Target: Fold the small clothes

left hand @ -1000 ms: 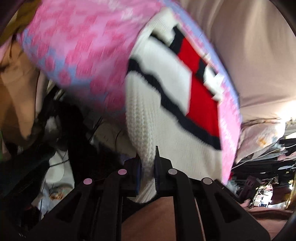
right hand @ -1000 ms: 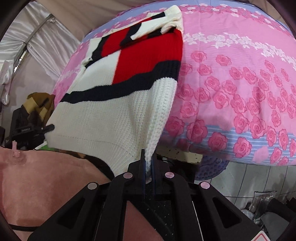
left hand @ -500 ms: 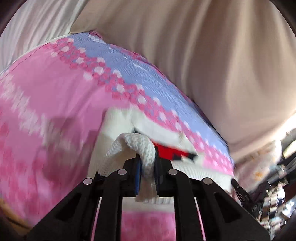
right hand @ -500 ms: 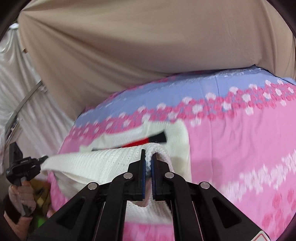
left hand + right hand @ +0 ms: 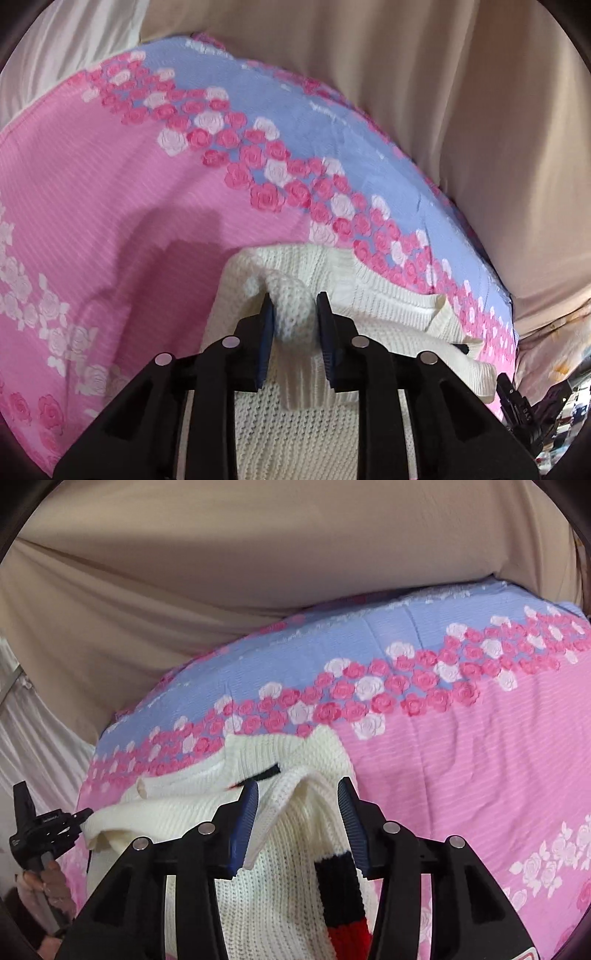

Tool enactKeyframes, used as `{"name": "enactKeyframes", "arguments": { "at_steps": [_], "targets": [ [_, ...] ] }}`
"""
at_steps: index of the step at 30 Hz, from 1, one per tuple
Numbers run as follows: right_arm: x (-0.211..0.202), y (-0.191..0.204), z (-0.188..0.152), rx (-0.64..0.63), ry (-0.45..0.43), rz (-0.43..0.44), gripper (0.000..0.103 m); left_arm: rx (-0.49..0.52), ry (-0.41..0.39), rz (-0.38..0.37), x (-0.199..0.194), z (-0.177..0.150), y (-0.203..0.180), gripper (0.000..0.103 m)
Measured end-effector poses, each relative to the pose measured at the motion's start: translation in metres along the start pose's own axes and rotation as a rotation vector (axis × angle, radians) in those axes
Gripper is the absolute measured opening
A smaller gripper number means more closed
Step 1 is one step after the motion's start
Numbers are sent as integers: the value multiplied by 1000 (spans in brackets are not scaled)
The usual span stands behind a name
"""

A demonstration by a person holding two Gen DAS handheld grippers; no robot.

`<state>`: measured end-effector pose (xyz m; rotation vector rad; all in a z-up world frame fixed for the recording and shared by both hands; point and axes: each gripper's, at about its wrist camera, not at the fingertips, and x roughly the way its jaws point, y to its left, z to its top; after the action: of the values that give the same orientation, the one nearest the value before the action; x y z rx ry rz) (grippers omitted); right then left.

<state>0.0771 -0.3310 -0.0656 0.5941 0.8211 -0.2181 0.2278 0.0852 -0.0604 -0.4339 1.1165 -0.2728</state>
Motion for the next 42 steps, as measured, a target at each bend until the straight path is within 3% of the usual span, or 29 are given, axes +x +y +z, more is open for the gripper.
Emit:
{"name": "enactKeyframes", "arguments": {
  "at_steps": [1, 3, 4, 5, 7, 9, 11, 13, 14, 15, 19, 22, 25, 28, 29, 30, 31, 32, 35, 40, 42],
  "targets": [
    [5, 0, 0, 15, 10, 19, 45, -13, 11, -4, 6, 2, -1, 22],
    [16, 5, 4, 13, 33, 49, 35, -37, 24, -19, 12, 7, -3, 23],
    [24, 10, 10, -4, 46, 50, 13, -54, 29, -20, 16, 11, -4, 23],
    [31, 14, 19, -19, 48, 44, 7, -66, 30, -26, 19, 17, -5, 23],
    [37, 14, 39, -21, 9, 20, 7, -61, 26, -18, 25, 30, -12, 23],
    [39, 5, 57, 18, -41, -23, 12, -59, 17, -4, 29, 43, -17, 30],
    [26, -7, 69, 63, -98, -97, 29, -80, -25, 39, 23, 55, -15, 36],
    [1, -16, 67, 86, -137, -83, 42, -96, -89, 60, 3, 61, -8, 37],
    [-11, -20, 61, 83, -140, -77, 54, -99, -117, 54, -9, 60, -3, 39],
    [-21, -22, 52, 69, -135, -76, 57, -94, -136, 53, -20, 56, 1, 40],
    [-46, -40, -14, 18, -33, -91, 61, -40, -124, 75, -49, 17, 20, 46],
    [-47, -49, -58, 32, 31, -105, 61, -21, -37, 84, -45, -30, 27, 46],
    [-36, -48, -69, 45, 59, -95, 61, 21, 26, 104, -35, -69, 21, 46],
    [-24, -34, -61, -13, 40, -95, 61, 27, 57, 106, -24, -87, 15, 46],
    [-16, -30, -57, -42, 57, -92, 53, 39, 56, 118, -21, -89, 13, 45],
    [-5, -27, -53, -60, 92, -89, 7, 57, 56, 131, -19, -89, 11, 34],
    [-4, -27, -48, -37, 109, -89, 8, 76, 64, 138, -18, -88, 9, 24],
    [-14, -29, -43, -3, 73, -63, 7, 81, 79, 133, -19, -85, 10, 13],
    [-47, -40, -39, 47, -9, -80, 7, 89, 77, 124, -29, -81, 14, 13],
    [-7, -77, -68, 103, 168, -198, 9, 96, 126, 158, -19, -90, 27, 15],
    [-27, -73, -69, 143, 104, -163, 16, 99, 115, 161, -24, -91, 23, 18]
  ]
}}
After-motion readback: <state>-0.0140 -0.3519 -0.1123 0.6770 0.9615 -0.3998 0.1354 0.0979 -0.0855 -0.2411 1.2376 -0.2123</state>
